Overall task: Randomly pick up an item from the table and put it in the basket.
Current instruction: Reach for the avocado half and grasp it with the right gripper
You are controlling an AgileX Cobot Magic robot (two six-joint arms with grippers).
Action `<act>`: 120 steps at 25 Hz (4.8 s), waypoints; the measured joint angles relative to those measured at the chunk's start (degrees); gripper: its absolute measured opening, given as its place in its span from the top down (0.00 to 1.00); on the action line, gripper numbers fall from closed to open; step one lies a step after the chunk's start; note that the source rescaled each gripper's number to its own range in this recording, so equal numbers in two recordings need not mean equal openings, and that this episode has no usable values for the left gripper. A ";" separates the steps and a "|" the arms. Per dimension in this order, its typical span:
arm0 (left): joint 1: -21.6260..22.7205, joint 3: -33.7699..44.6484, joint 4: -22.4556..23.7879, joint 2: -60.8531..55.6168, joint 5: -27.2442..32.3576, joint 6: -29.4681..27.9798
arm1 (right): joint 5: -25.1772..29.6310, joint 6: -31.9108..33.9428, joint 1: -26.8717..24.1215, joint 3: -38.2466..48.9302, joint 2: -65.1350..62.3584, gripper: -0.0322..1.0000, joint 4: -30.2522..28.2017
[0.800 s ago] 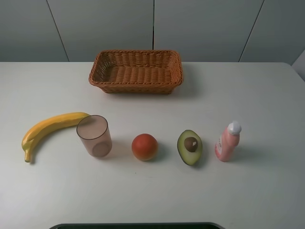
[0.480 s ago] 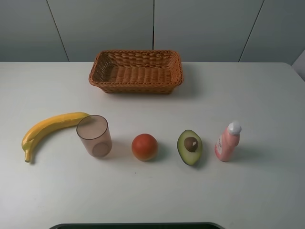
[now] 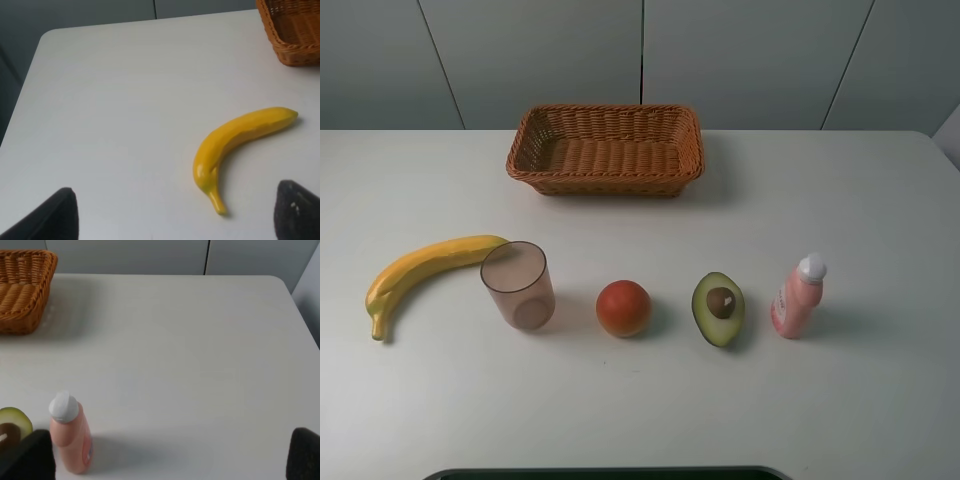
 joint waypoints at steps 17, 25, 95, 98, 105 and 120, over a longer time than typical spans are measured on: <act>0.00 0.00 0.00 0.00 0.00 -0.11 | 0.00 0.00 0.00 0.00 0.00 0.00 0.00; 0.00 0.00 0.00 0.00 0.00 -0.11 | 1.17 0.11 0.00 -2.80 1.31 0.00 0.10; 0.00 0.00 0.00 0.00 0.00 -0.11 | -20.37 3.19 42.34 -25.44 106.35 0.00 -1.33; 0.00 0.00 0.00 0.00 0.00 -0.11 | -20.50 3.11 42.34 -25.44 107.33 0.00 -1.24; 0.00 0.00 0.00 0.00 0.00 -0.11 | -21.53 2.79 42.34 -25.44 110.67 0.00 -0.88; 0.00 0.00 0.00 0.00 0.00 -0.01 | -21.96 1.89 42.34 -25.44 111.04 0.97 0.07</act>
